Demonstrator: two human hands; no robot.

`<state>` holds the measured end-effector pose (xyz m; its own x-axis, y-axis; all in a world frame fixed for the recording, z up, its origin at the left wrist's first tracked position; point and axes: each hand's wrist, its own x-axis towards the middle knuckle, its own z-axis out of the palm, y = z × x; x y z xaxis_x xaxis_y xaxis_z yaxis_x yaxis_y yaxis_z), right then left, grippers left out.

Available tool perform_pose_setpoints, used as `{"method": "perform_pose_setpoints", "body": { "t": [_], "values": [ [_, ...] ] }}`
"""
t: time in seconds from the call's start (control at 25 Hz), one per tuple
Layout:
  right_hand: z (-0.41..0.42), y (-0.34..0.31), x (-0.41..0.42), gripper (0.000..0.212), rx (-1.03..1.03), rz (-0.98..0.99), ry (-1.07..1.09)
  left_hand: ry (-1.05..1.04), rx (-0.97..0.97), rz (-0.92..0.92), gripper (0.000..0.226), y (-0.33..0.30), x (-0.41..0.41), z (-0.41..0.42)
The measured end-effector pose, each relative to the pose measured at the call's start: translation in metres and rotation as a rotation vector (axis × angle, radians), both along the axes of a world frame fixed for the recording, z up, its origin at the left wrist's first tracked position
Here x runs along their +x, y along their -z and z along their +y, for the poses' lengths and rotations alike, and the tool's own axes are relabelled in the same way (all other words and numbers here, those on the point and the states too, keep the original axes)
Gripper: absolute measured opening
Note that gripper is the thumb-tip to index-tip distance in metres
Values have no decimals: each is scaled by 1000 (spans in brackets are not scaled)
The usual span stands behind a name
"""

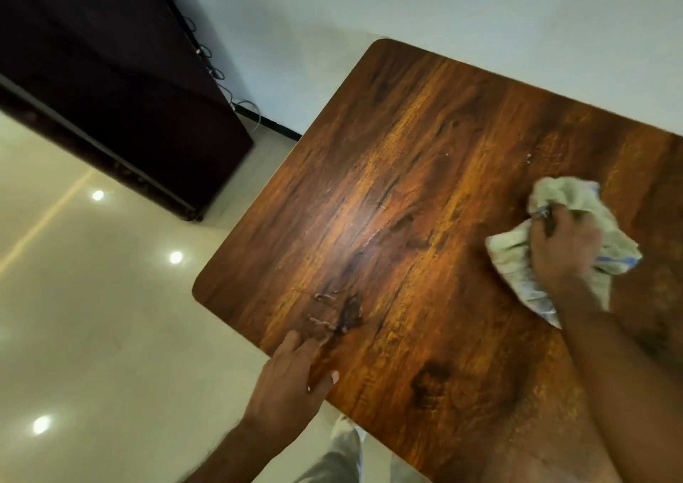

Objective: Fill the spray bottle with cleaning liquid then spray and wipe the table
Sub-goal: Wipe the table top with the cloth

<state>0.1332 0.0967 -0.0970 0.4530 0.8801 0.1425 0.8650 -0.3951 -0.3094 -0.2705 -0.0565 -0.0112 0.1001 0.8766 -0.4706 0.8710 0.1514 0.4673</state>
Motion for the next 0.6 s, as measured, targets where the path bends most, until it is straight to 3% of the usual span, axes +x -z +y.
{"method": "perform_pose_setpoints", "body": {
  "t": [0.12, 0.24, 0.32, 0.44, 0.6],
  "values": [
    [2, -3, -140, 43, -140, 13, -401, -88, 48, -4, 53, -6, -15, 1],
    [-49, -6, -271, 37, -40, 68, -890, -164, 195, -23, 40, -16, -34, 4],
    [-87, -2, -313, 34, -51, 82, -1129, -195, 276, -46, 39, -18, -49, 7],
    [-100, 15, -322, 34, -19, -10, -1190, -237, 288, -74, 45, -12, -66, 10],
    [-18, 24, -310, 35, -2, -74, -1060, -217, 344, -116, 32, 12, -64, 23]
  ]
}}
